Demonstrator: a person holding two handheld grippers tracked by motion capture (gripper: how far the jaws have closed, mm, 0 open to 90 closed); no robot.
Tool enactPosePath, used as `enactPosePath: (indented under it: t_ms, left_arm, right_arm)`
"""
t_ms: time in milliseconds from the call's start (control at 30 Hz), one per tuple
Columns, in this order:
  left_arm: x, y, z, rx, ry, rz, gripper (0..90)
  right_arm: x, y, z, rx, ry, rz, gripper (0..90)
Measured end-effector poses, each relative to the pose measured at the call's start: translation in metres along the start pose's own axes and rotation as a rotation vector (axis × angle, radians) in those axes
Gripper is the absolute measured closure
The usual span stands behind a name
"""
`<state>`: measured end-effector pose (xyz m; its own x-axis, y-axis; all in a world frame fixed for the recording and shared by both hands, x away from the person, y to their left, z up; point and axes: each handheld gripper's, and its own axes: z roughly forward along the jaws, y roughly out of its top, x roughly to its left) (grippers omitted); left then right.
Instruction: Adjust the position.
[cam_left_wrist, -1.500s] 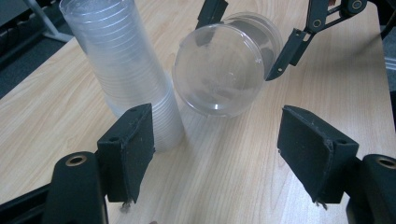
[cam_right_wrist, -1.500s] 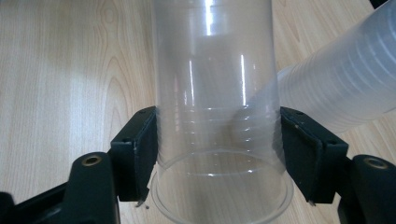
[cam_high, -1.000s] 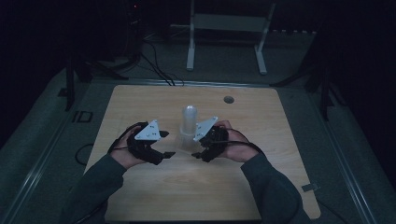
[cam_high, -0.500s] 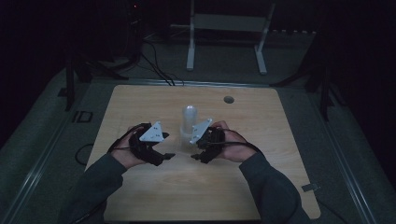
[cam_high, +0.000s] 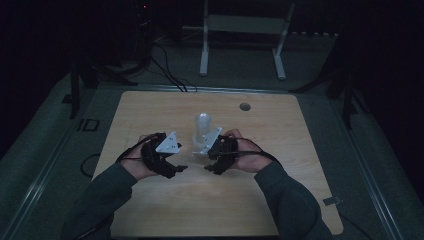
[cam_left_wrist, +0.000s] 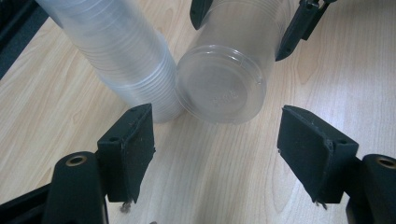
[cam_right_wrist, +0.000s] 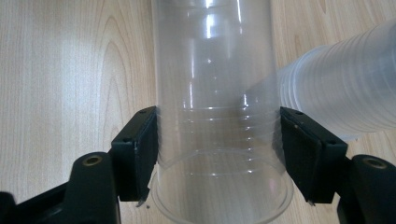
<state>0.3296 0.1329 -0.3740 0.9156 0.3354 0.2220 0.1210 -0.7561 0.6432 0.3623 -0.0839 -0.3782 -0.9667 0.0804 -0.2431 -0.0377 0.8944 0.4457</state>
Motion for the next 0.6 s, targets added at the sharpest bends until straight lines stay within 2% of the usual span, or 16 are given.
enactPosePath:
  t_ms: [367,600]
  left_arm:
    - [-0.001,0.004,0.0044,0.045,-0.014,0.03,27.5]
    - [-0.0015,0.0057,0.0059,0.047,-0.027,0.034,27.5]
  right_arm:
    - [0.0024,0.0027,0.0025,0.029,-0.001,-0.019,32.7]
    - [0.0048,0.0052,0.0035,0.035,-0.009,-0.036,32.7]
